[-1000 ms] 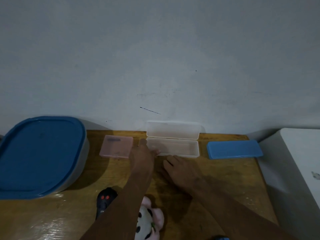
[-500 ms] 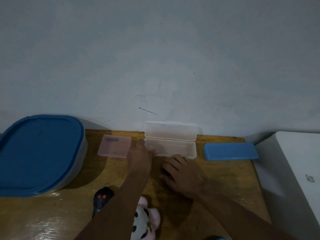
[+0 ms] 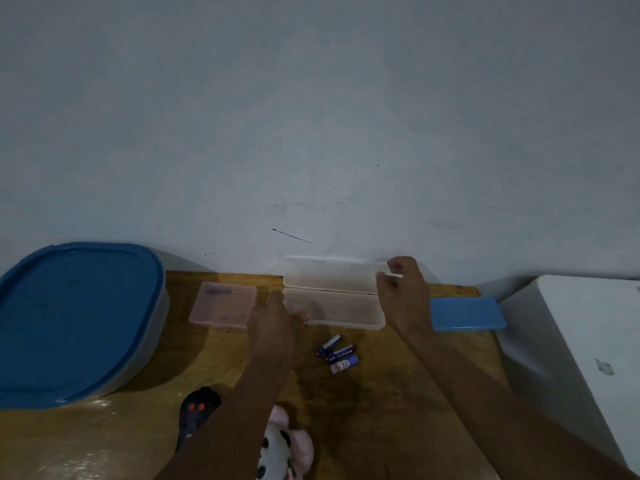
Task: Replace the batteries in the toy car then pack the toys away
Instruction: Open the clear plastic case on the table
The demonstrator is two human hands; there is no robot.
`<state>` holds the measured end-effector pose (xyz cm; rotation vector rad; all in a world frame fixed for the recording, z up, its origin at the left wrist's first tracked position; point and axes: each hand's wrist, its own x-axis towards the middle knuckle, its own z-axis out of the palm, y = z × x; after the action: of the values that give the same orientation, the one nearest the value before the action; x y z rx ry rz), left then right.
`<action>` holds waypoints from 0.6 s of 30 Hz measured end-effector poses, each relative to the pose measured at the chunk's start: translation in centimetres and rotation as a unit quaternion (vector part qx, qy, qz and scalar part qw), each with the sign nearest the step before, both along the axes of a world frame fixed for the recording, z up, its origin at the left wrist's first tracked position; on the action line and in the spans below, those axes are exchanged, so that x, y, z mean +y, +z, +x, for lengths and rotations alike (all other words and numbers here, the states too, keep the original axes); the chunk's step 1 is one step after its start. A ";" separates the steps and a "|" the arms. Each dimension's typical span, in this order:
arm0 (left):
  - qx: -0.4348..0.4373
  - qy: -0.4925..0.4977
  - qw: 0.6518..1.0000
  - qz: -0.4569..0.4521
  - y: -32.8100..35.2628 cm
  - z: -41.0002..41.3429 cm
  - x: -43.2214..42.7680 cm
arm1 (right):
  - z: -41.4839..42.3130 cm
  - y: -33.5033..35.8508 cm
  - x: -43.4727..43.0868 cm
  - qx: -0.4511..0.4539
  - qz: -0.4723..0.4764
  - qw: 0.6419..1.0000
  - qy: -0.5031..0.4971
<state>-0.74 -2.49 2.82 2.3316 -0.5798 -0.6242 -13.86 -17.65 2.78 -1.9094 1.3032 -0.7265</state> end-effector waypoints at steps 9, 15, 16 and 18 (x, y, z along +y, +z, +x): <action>0.011 0.007 1.000 0.001 0.4 -0.2 0.0 | -2.6 -0.4 0.9 0.068 -0.191 0.965 0.168; 0.001 -0.055 0.998 -0.032 0.6 0.5 1.2 | -4.2 -1.3 1.4 0.160 -0.192 0.943 0.220; 0.017 -0.044 0.998 -0.035 0.8 0.6 1.3 | -4.3 -1.4 1.6 0.178 -0.189 0.937 0.232; 0.045 -0.009 0.998 -0.040 0.9 0.7 1.2 | -4.4 -1.4 1.9 0.223 -0.168 0.925 0.258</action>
<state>-0.03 -1.27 3.75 2.2140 -0.5747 -0.6989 -18.25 -15.79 1.37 -2.6661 0.8755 -0.2560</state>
